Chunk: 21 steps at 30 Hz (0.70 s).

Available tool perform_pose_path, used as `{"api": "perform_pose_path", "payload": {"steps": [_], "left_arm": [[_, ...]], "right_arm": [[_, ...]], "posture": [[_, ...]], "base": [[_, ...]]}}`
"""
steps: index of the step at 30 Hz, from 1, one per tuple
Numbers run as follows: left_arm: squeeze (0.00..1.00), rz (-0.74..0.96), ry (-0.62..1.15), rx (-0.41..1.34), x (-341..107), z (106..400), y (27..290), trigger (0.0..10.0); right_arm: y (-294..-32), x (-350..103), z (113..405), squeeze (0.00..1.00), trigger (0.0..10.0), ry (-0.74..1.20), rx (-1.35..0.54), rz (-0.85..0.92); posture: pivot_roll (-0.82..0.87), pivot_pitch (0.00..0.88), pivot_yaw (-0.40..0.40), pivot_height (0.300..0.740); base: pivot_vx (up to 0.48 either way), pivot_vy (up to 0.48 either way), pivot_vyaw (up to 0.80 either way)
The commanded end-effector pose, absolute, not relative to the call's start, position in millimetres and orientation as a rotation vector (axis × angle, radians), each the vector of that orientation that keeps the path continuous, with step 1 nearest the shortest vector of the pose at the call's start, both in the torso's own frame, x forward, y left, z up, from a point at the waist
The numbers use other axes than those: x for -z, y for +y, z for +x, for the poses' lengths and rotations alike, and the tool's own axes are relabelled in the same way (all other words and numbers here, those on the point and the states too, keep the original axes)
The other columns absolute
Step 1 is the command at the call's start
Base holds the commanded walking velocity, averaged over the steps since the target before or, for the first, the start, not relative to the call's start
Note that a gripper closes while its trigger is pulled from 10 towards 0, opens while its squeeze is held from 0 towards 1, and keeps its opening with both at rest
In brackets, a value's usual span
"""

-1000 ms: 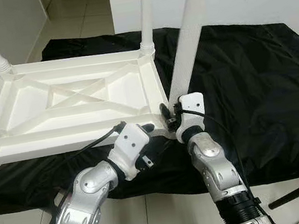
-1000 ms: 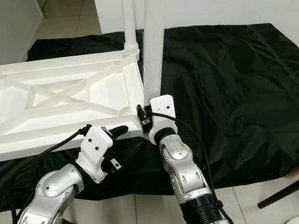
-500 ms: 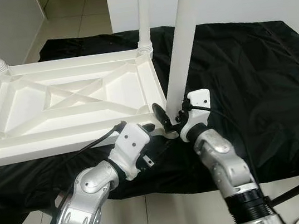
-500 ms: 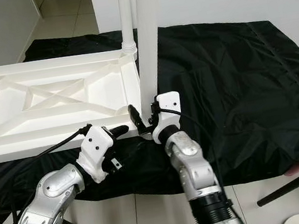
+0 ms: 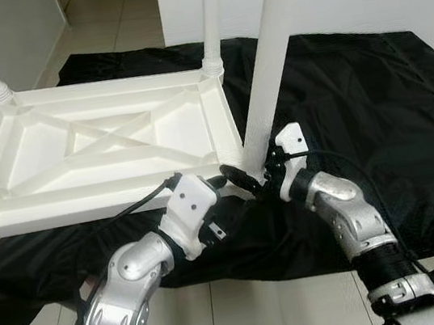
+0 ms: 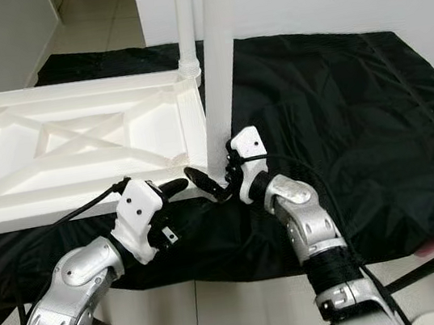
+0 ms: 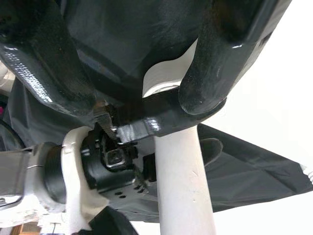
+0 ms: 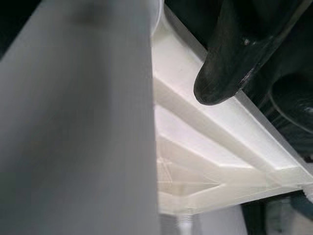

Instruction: Building children table

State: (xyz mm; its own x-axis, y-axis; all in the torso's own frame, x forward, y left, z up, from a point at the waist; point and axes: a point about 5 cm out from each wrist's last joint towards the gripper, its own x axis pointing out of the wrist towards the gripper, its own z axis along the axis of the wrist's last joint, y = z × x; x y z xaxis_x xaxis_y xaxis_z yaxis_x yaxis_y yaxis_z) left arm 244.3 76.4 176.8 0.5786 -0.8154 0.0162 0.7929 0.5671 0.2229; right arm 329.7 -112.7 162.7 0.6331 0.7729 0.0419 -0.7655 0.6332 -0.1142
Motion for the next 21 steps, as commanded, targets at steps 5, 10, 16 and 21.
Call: {"api": "perform_pose_path", "payload": {"steps": [5, 10, 16, 21], "left_arm": [[0.0, 0.204, -0.11, 0.888, -175, 246, 77, 10.0], [0.0, 0.21, -0.114, 0.887, -176, 248, 76, 10.0], [0.0, 0.212, -0.11, 0.88, -176, 247, 76, 10.0], [0.0, 0.225, -0.102, 0.87, -174, 246, 77, 10.0]], "right_arm": [[-115, -157, 340, 0.0, 7.1, -0.055, -0.933, -0.158], [-119, -156, 350, 0.0, 0.0, -0.039, -0.962, -0.213], [-124, -154, 351, 0.0, 10.0, -0.037, -0.963, -0.234], [-123, -152, 351, 0.0, 10.0, -0.031, -0.958, -0.197]], "posture": [[0.0, 0.078, -0.051, 0.74], [0.0, 0.073, -0.049, 0.74], [0.0, 0.076, -0.045, 0.74], [0.0, 0.081, -0.047, 0.74]], "base": [[0.0, 0.0, 0.0], [0.0, 0.0, 0.0], [0.0, 0.0, 0.0], [0.0, 0.0, 0.0]]}}
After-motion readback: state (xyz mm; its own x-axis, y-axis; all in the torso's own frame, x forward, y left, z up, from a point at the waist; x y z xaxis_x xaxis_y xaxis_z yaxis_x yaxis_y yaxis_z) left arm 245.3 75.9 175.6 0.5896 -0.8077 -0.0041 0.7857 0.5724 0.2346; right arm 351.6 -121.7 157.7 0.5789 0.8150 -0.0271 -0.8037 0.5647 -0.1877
